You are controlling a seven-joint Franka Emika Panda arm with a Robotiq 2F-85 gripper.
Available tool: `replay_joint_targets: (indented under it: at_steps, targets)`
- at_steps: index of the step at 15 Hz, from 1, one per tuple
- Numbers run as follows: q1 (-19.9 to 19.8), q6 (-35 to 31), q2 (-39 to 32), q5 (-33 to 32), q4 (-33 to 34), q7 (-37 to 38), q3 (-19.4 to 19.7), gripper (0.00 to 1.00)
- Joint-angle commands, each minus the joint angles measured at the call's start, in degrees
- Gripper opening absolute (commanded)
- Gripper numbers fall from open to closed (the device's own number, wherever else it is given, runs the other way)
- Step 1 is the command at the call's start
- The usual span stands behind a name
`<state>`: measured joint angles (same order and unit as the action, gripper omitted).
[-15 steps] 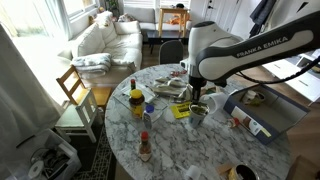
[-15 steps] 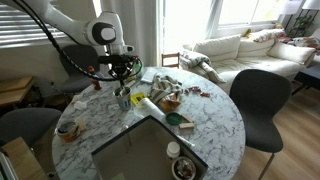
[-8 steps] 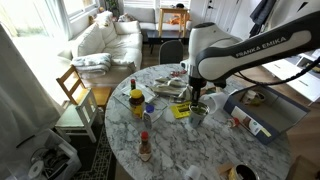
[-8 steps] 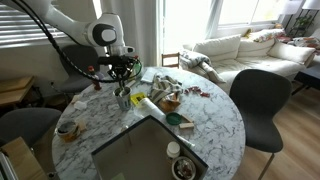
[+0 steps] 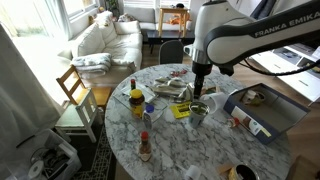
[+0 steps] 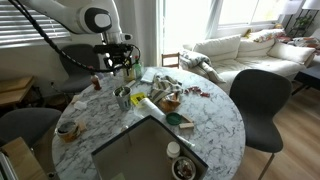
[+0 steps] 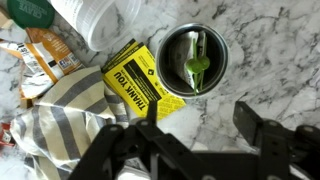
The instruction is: Remove the clear cup from the box and remove the silver cup from the clear cup then put the two packets on the table inside the silver cup.
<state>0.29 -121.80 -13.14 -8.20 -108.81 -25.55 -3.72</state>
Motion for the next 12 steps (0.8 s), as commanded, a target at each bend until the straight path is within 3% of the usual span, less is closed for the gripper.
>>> replay_joint_targets:
  at_steps: [1,7,9,12]
  targets:
    - [-0.8,2.3,6.3,1.2,-3.7,-1.9,0.3,1.0]
    - [-0.8,5.7,13.5,1.5,-7.3,-6.4,1.5,1.0]
    - [-0.3,5.5,11.3,0.7,-4.7,-4.7,1.6,1.0]
    - [-0.2,5.5,12.8,1.0,-5.7,-5.0,1.8,1.0]
